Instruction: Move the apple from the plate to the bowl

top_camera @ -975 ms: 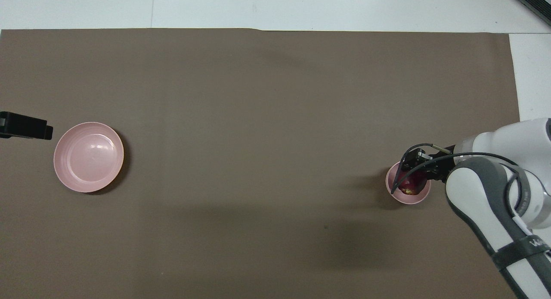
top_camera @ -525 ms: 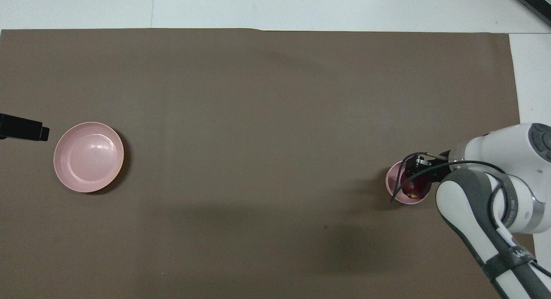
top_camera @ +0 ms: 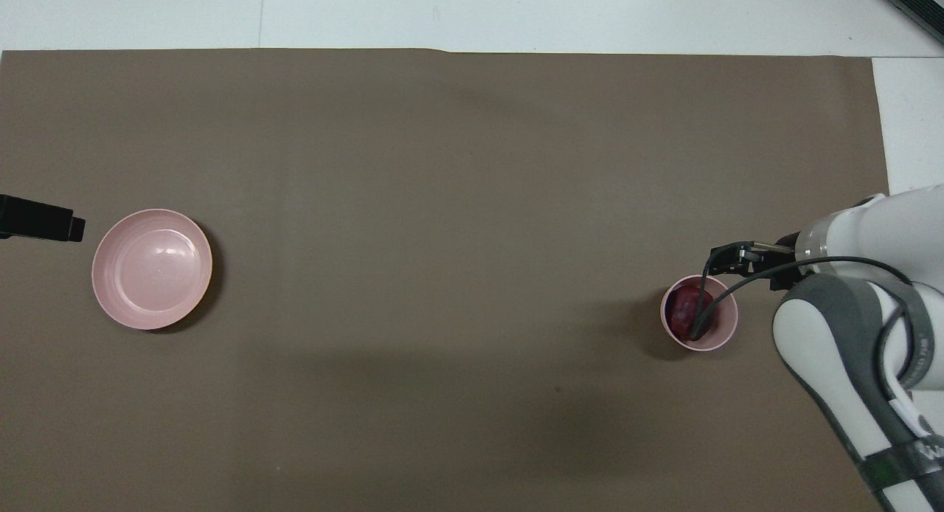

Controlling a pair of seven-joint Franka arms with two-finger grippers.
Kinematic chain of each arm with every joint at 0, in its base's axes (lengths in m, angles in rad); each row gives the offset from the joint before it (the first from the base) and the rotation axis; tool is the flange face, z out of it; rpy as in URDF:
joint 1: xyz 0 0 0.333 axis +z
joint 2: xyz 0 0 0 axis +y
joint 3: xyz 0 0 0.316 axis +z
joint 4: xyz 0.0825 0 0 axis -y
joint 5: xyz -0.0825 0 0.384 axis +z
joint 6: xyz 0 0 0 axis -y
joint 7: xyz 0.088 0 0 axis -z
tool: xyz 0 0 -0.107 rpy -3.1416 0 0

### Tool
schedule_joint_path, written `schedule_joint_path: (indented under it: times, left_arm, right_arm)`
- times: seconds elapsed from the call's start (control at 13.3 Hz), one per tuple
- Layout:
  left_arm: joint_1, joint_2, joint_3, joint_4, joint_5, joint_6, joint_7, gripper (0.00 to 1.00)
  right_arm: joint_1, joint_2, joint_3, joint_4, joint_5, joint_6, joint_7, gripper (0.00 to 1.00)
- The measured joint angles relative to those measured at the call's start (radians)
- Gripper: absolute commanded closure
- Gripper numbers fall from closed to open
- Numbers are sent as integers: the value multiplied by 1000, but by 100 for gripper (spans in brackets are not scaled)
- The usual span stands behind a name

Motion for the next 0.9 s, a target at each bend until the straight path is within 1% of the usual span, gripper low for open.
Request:
schedule_joint_path:
  times: [0.38, 0.6, 0.82, 0.9]
  left_arm:
    - [0, 0, 0, 0, 0, 0, 0, 0]
    - [0, 0, 0, 0, 0, 0, 0, 0]
    - [1, 0, 0, 0, 0, 0, 0, 0]
    - [1, 0, 0, 0, 0, 0, 0, 0]
  right_arm:
    - [-63, -2, -7, 216, -50, -193, -127, 0]
    - [-62, -3, -1, 334, -87, -314, -135, 0]
    - [-57, -6, 5, 471, -87, -484, -135, 0]
    - [-57, -7, 5, 505, -88, -524, -135, 0]
